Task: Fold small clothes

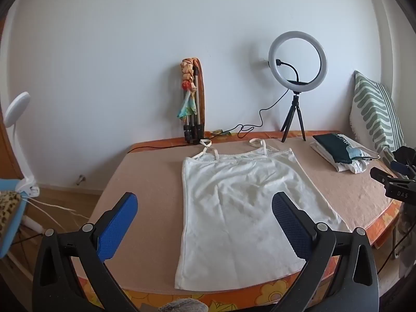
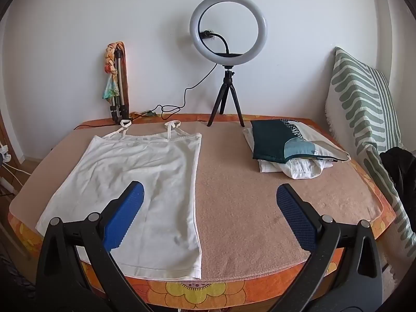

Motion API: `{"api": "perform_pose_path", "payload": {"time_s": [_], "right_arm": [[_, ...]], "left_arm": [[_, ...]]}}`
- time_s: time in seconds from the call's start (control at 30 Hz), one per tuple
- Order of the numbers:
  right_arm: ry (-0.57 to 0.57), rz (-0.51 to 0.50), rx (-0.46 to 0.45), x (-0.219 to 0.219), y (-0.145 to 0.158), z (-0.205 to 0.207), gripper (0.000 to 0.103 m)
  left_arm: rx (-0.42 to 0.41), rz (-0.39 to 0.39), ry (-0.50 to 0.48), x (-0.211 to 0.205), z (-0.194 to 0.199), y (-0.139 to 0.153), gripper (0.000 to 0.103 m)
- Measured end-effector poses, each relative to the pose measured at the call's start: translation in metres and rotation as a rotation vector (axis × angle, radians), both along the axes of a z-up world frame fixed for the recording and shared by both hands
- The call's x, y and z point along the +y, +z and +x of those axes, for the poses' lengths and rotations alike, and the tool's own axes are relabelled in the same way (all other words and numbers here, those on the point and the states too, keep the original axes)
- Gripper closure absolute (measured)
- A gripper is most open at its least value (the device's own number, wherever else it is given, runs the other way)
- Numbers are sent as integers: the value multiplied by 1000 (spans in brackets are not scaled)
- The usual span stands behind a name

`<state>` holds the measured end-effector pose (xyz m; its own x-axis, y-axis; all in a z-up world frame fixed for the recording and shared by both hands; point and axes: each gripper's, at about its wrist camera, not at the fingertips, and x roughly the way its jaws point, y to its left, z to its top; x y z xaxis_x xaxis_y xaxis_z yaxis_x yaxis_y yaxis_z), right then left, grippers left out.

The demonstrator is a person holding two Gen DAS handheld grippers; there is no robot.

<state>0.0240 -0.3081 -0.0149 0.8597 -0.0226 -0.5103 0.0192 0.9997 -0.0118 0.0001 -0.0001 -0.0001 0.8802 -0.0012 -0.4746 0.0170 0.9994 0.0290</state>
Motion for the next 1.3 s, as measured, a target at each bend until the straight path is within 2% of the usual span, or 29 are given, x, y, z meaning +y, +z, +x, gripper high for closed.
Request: {"api": "perform_pose_path", "payload": {"time_s": [0.2,0.27,0.47,1.3], "right_arm": [[-3,-7,7,0,0,0,0],[-2,-9,8,1,0,0,0],[-4,-11,6,1,0,0,0],[-4,-7,6,1,-1,1,0]], "left_arm": [[31,-39,0,11,12,0,0],[16,-43,3,15,9,0,0],[8,-22,18,10,1,3,0],[9,-30,25,11,2,0,0]]}}
